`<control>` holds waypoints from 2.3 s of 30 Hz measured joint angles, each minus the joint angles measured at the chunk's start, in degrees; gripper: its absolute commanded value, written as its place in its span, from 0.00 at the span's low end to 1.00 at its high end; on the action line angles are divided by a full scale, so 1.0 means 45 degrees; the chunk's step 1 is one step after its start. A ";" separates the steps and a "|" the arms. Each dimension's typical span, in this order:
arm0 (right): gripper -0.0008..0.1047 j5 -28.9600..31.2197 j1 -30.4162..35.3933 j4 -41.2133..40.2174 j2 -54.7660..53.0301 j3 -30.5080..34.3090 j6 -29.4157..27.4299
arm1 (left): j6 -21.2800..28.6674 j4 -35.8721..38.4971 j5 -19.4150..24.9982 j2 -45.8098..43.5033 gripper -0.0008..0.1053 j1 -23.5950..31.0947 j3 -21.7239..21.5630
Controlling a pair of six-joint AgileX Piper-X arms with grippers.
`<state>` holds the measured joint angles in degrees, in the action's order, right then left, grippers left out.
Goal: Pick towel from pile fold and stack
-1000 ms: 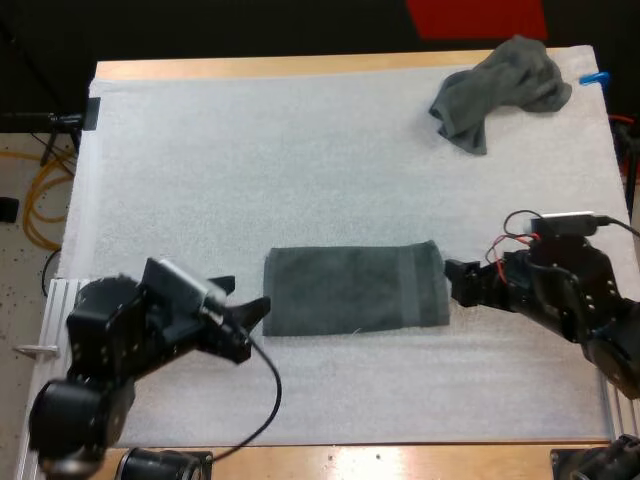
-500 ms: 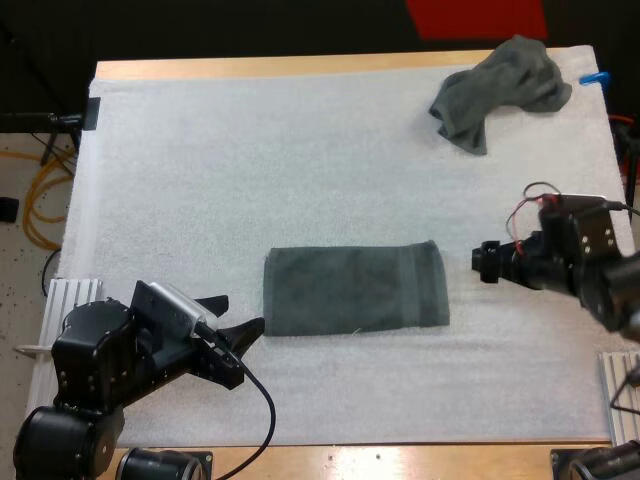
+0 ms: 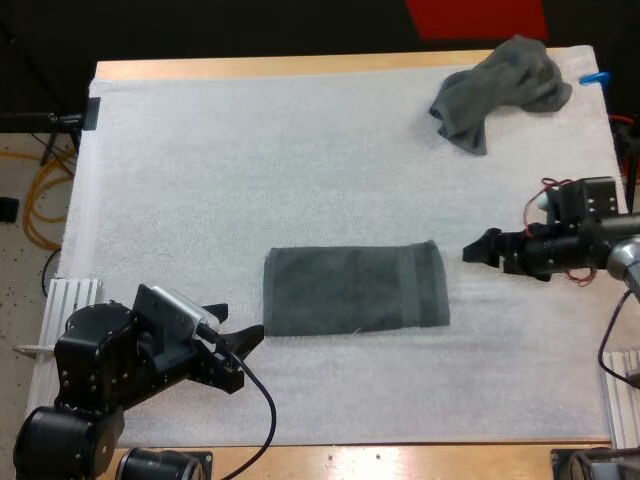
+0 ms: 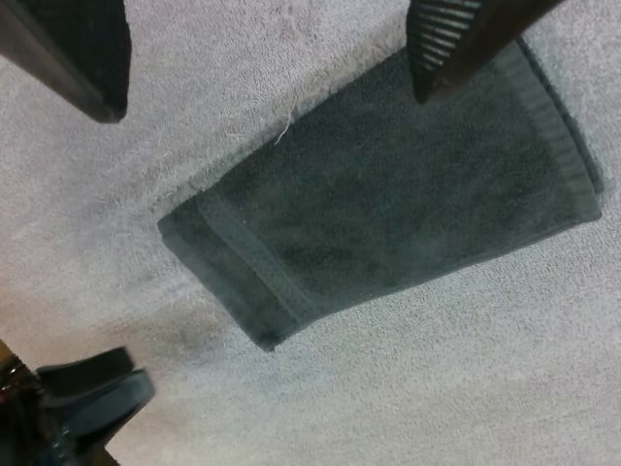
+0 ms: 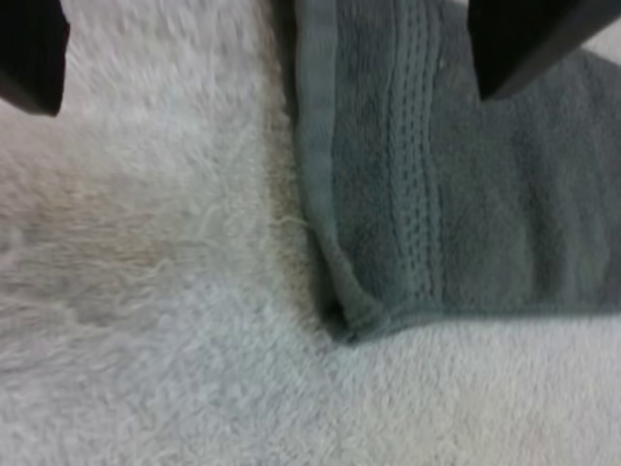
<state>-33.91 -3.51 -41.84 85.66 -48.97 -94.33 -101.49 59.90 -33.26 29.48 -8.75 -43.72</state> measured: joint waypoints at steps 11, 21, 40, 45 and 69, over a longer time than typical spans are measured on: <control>0.77 -0.1713 -0.0025 0.1060 0.2159 0.0000 0.0000 | 0.0000 0.0413 0.0000 0.0000 0.57 0.0000 0.0000; 0.77 -0.2228 -0.0769 0.1405 0.2805 -0.0138 0.0176 | 0.0000 0.0480 0.0011 0.0000 0.57 0.0000 0.0000; 0.77 -0.1612 -0.3348 0.2582 0.2873 -0.0220 0.2187 | 0.0000 0.0570 0.0049 0.0000 0.57 0.0000 0.0000; 0.77 -0.1595 -0.3349 0.2637 0.2873 -0.0220 0.2434 | 0.0000 0.0570 0.0049 0.0000 0.57 0.0000 0.0000; 0.32 -0.2293 -0.3349 0.2757 0.3557 -0.0321 0.2590 | 0.0000 0.0570 0.0083 0.0000 0.57 0.0000 0.0000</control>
<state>-44.23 -18.58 -29.43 101.67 -50.42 -82.67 -101.49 62.47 -32.89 29.48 -8.75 -43.72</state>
